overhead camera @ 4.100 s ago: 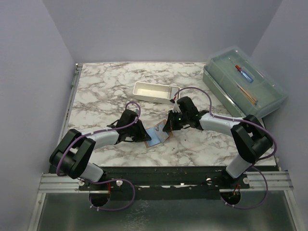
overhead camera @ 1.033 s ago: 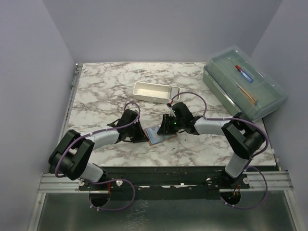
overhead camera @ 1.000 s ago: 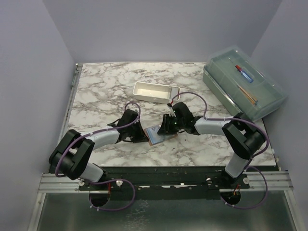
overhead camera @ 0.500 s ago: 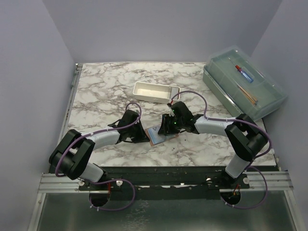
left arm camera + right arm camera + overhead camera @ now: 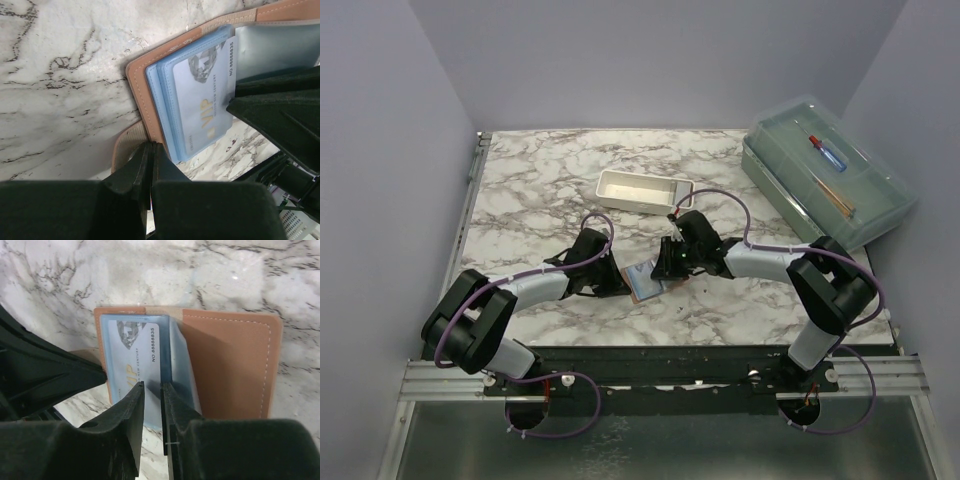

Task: Put the credit cards into the card holder
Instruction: Insert the credit card into the card holder.

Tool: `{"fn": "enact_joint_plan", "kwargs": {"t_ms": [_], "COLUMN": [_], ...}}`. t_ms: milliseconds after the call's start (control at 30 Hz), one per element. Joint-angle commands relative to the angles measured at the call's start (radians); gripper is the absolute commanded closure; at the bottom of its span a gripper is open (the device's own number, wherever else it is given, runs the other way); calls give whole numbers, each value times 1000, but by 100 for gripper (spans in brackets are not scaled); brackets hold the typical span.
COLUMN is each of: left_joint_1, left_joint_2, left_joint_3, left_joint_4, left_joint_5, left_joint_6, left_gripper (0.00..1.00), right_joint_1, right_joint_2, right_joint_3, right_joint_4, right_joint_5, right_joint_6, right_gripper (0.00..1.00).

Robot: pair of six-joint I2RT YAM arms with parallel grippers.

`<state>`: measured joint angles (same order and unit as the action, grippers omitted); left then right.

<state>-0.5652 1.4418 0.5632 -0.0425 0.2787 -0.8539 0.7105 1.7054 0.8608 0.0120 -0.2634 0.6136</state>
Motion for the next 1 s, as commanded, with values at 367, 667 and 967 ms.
{"fn": "enact_joint_plan", "kwargs": {"t_ms": [367, 667, 967], "left_joint_1": [-10, -10, -10], "left_joint_2": [-13, -19, -11], "left_joint_3": [-19, -27, -16], "left_joint_4": [10, 12, 9], "left_joint_5": [-12, 2, 14], "left_joint_6": [9, 20, 19], "left_gripper": [98, 98, 98], "right_joint_1": [19, 44, 46], "right_joint_2": [-31, 17, -3], "right_joint_3": [11, 18, -7], "right_joint_4": [-88, -22, 44], "right_joint_5": [68, 12, -1], "right_joint_6": [-21, 7, 42], "right_gripper": [67, 63, 74]}}
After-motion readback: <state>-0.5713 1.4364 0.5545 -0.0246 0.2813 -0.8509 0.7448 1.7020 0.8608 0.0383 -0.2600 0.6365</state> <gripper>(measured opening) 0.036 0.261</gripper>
